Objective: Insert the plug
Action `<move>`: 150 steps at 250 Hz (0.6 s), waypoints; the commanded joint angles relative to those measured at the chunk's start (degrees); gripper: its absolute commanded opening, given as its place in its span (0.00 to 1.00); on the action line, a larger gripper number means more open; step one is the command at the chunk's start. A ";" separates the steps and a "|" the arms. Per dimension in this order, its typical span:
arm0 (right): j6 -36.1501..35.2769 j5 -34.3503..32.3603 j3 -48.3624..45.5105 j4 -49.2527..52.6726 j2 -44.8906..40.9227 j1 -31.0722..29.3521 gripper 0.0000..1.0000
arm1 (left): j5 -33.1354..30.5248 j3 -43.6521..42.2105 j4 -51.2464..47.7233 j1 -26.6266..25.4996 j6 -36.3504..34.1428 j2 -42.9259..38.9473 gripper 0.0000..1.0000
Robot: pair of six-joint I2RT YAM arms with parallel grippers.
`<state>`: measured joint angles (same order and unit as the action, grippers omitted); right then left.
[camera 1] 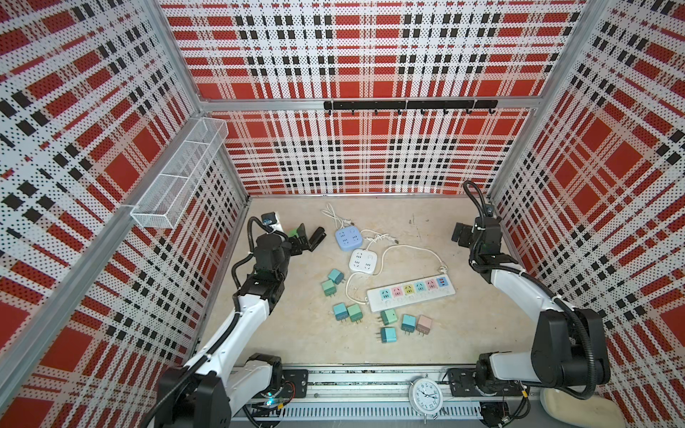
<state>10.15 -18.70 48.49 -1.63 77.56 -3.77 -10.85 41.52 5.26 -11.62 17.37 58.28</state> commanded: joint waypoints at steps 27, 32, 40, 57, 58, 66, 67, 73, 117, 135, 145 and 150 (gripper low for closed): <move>0.21 5.98 -7.54 -1.72 -9.51 -0.11 1.00 | -0.33 4.94 -19.42 3.76 16.69 -5.47 0.99; 0.22 5.61 -8.28 -2.27 -10.51 -0.16 1.00 | -0.58 4.75 -20.02 4.52 17.49 -5.88 0.99; 0.18 4.87 -9.16 -2.99 -11.58 -0.13 1.00 | -0.88 3.73 -19.64 4.99 18.39 -6.74 0.99; 0.76 3.13 -10.08 -3.87 -12.51 -0.12 1.00 | -2.38 0.79 -16.01 3.93 18.60 -8.82 0.99; 0.80 2.96 -10.04 -3.85 -12.52 -0.11 1.00 | -2.58 0.69 -15.91 3.82 18.63 -8.94 0.99; 1.33 1.48 -9.71 -3.17 -12.39 -0.10 1.00 | -3.80 0.17 -15.67 2.94 19.39 -9.55 0.99; 1.34 1.26 -9.63 -3.06 -12.37 -0.10 1.00 | -3.86 0.16 -15.74 2.84 19.56 -9.57 0.99; 2.00 -0.27 -9.27 -2.27 -12.16 -0.11 1.00 | -4.15 0.14 -16.17 2.38 20.75 -9.97 0.99; 1.59 -3.60 -14.09 -9.63 -14.94 -0.06 1.00 | 10.93 0.67 -17.83 7.24 26.92 -9.81 0.99; 13.47 -8.60 -14.59 -3.44 -18.72 0.85 1.00 | 17.46 -0.83 -21.99 12.18 33.99 -8.70 0.99; 20.11 -4.94 -13.11 2.96 -21.12 2.78 1.00 | 24.62 -4.11 -16.38 15.59 36.27 -7.94 0.99; 20.94 -1.23 -12.43 4.68 -22.17 3.68 1.00 | 28.35 -5.92 -12.51 17.17 37.81 -7.47 0.99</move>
<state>16.56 -22.26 34.52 -3.20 61.65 -3.51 -0.67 41.41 -12.36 -1.78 43.31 49.19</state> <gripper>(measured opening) 0.996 0.991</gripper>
